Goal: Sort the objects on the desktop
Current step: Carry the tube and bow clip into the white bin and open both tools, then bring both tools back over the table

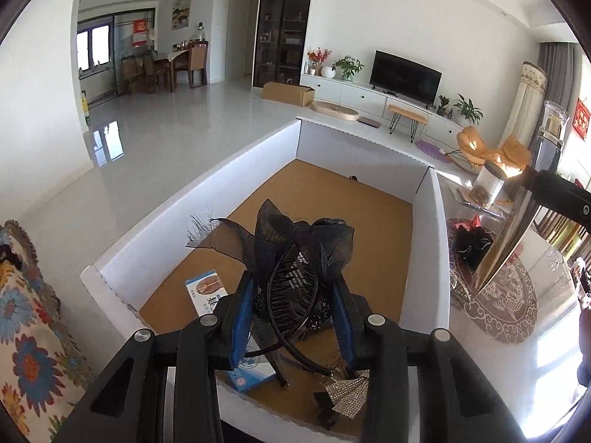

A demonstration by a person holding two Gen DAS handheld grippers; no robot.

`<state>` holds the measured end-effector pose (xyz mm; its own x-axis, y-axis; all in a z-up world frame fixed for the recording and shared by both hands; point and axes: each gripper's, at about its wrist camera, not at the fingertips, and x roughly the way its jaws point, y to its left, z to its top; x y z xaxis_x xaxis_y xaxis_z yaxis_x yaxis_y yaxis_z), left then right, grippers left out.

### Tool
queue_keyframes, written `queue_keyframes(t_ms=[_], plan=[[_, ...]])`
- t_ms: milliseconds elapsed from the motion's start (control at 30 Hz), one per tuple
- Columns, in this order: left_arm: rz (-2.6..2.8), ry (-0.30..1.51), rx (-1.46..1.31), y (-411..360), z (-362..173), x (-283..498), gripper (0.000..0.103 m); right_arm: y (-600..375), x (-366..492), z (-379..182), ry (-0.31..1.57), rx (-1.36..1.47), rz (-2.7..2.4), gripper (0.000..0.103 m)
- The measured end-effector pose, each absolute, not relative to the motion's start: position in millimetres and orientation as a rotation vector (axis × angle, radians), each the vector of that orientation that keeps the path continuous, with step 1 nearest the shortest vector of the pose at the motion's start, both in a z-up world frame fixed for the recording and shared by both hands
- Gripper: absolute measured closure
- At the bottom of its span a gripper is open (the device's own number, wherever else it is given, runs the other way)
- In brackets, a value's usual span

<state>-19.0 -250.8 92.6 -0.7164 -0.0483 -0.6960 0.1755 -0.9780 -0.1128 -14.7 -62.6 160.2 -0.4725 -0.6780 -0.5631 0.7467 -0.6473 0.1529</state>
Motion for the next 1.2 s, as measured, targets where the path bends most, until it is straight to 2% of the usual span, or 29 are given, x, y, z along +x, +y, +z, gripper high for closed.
queue_keyframes(t_ms=[233,400,433,467,500,600,667,833,900,967,1100,1133,1167,1200], plan=[[-2.690,0.292,1.327,-256,50,-45,0.064,-137,-63,84,0.299,1.101,-2.070,0.073],[-2.583,0.203,1.418,-252,31,-64,0.057,-161,-95,36,0.380,1.243,-2.078,0.070],[-2.578,0.188,1.418,-252,30,-65,0.046,-162,-100,31,0.354,1.252,-2.075,0.063],[-2.579,0.183,1.401,-252,31,-65,0.035,-160,-104,28,0.320,1.249,-2.079,0.051],[-2.582,0.183,1.367,-253,33,-64,0.033,-157,-107,28,0.293,1.235,-2.100,0.040],[-2.573,0.173,1.280,-257,39,-60,0.024,-145,-105,39,0.206,1.155,-2.164,0.029],[-2.561,0.168,1.236,-257,41,-58,0.024,-134,-101,49,0.158,1.093,-2.206,0.024],[-2.589,0.203,1.086,-246,59,-43,0.024,-100,-84,81,0.095,0.966,-2.297,0.023],[-2.647,0.190,1.018,-227,71,-35,0.024,-78,-72,90,0.083,0.901,-2.342,0.019],[-2.715,0.179,0.973,-203,83,-26,0.024,-55,-57,93,0.110,0.836,-2.407,0.008],[-2.929,0.165,0.922,-138,107,-5,0.023,6,-21,81,0.173,0.776,-2.532,0.004],[-2.983,0.138,0.911,-118,112,0,0.017,25,-12,75,0.176,0.783,-2.571,0.004],[-3.030,0.110,0.897,-99,116,5,0.005,45,-4,68,0.170,0.796,-2.609,0.004],[-3.075,0.084,0.880,-79,119,11,0.000,66,4,60,0.156,0.819,-2.650,0.004]])
